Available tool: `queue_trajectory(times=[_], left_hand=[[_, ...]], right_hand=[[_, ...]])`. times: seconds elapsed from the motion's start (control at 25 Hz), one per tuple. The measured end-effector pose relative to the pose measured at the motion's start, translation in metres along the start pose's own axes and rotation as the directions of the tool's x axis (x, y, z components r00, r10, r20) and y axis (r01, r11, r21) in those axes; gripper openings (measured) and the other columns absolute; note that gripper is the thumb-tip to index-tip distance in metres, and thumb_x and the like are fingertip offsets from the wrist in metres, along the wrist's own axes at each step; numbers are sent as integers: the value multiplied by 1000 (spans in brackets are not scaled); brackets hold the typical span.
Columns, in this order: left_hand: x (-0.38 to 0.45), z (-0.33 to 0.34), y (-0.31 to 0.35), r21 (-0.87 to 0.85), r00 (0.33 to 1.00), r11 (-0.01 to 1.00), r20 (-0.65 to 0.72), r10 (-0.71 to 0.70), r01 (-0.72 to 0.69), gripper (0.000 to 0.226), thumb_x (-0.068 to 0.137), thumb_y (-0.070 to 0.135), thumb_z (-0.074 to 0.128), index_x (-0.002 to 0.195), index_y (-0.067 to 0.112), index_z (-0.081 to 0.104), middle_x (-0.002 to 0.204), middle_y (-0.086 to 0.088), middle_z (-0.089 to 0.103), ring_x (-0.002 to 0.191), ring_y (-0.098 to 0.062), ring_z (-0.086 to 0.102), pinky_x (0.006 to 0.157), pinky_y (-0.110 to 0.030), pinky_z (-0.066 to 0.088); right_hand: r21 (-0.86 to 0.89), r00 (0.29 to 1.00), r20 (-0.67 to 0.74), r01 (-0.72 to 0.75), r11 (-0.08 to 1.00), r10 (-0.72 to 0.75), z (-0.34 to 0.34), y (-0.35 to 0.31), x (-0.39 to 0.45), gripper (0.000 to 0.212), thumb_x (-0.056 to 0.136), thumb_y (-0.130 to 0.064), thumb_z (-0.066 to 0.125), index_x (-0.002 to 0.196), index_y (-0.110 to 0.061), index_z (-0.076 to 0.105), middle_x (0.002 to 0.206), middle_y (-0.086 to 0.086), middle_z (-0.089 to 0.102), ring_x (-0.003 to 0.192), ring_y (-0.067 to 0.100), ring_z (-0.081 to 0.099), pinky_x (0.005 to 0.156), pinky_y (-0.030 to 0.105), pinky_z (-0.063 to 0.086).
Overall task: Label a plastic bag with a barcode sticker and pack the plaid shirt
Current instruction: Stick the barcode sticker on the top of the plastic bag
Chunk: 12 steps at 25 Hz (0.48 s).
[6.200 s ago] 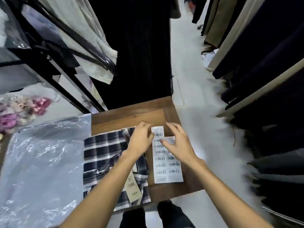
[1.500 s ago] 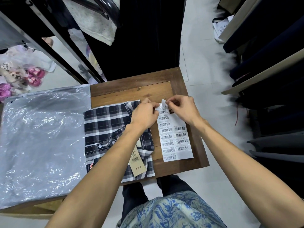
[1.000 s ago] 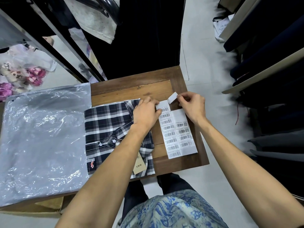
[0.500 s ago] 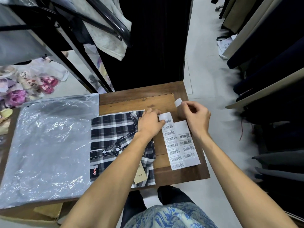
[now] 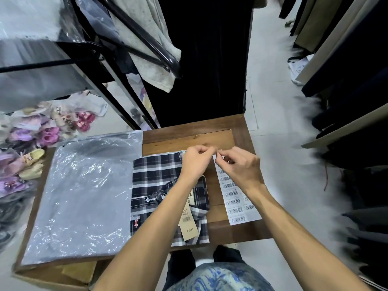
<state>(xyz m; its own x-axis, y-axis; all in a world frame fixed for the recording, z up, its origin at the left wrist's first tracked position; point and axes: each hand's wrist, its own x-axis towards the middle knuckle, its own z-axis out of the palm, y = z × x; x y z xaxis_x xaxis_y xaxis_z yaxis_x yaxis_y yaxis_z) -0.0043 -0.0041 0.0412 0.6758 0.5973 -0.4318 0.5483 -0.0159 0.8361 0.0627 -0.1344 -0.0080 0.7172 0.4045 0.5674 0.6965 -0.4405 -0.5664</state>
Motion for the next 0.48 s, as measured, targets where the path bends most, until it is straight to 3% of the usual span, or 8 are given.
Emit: queue_trajectory(times=[0.16,0.28,0.48], left_hand=[[-4,-14,0,-56,999,997,11,-50,50,18,82,20,68,72,6,75,52,14,58,61,-11,51,62,-29,41],[-7,-20,-1,-10,1000,1000,15,-3,3,12,82,18,66,77,16,77,65,13,67,68,-11,59,65,-32,51],[-22,-65,-6,24,995,995,-33,94,-94,5,93,20,67,94,18,72,82,6,71,70,-7,63,56,-15,49]], right_hand=[[-22,991,19,135,991,-134,5,-10,0,20,87,-21,78,68,-20,76,53,-5,58,46,15,52,41,31,42],[57,979,118,162,985,-168,6,-11,-8,18,87,-26,78,70,-20,78,57,-6,65,48,11,56,43,27,45],[209,951,304,-124,970,56,7,-28,-8,13,86,-34,80,80,-23,82,69,-12,73,59,-1,58,57,19,46]])
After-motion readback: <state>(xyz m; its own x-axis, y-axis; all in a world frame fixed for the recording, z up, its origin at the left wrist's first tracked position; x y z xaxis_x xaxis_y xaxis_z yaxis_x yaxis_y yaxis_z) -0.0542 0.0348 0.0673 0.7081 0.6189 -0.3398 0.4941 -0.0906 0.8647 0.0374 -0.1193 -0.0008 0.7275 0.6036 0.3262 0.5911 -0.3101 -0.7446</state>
